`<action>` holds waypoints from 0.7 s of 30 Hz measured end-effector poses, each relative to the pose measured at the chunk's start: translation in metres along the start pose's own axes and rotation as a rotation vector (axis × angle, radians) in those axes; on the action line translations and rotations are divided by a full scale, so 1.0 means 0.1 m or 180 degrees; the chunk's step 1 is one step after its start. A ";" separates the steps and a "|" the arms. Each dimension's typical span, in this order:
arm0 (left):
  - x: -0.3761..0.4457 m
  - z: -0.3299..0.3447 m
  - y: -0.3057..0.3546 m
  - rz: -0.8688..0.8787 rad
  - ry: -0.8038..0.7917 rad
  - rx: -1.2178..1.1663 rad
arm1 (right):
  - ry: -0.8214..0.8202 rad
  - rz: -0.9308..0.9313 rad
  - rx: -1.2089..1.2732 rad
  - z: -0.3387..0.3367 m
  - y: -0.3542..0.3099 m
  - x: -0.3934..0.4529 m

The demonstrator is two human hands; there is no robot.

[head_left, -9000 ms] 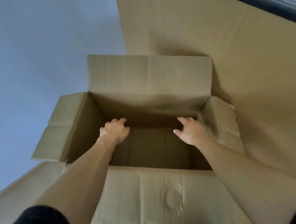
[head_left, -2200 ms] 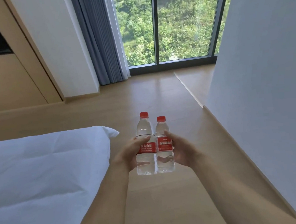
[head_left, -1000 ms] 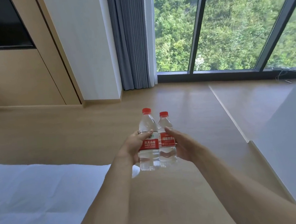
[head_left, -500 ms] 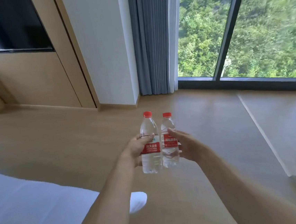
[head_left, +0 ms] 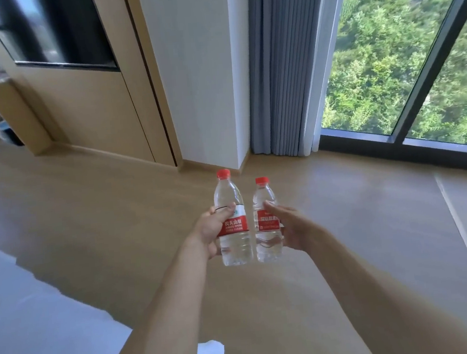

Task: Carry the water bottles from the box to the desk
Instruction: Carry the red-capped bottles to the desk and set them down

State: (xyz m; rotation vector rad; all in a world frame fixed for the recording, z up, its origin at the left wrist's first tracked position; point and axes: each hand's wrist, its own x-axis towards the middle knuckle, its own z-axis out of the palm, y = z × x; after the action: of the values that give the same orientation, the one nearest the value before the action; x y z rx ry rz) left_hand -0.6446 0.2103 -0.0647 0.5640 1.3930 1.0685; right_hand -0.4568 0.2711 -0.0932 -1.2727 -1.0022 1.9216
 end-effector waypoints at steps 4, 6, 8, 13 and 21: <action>0.49 -0.11 0.19 0.0004 0.0070 -0.0070 | -0.0112 0.0053 -0.0132 0.11 -0.25 0.53; 0.78 -0.22 0.28 0.0020 0.0071 -0.0100 | -0.0170 0.0056 -0.0193 0.19 -0.37 0.84; 1.09 -0.35 0.43 0.0056 0.0075 -0.0159 | -0.0265 0.0045 -0.0291 0.31 -0.51 1.18; 1.84 -0.81 0.98 0.0208 0.0155 -0.0233 | -0.0438 0.0005 -0.0542 0.78 -0.97 2.10; 2.73 -1.72 1.80 0.0398 0.0385 -0.0415 | -0.0739 -0.0049 -0.0581 1.72 -1.50 3.34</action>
State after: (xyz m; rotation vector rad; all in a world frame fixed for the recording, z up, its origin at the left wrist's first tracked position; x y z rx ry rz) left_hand -0.8975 0.4797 -0.0763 0.5032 1.3947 1.3026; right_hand -0.7206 0.5778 -0.0783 -1.1523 -1.3271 2.0374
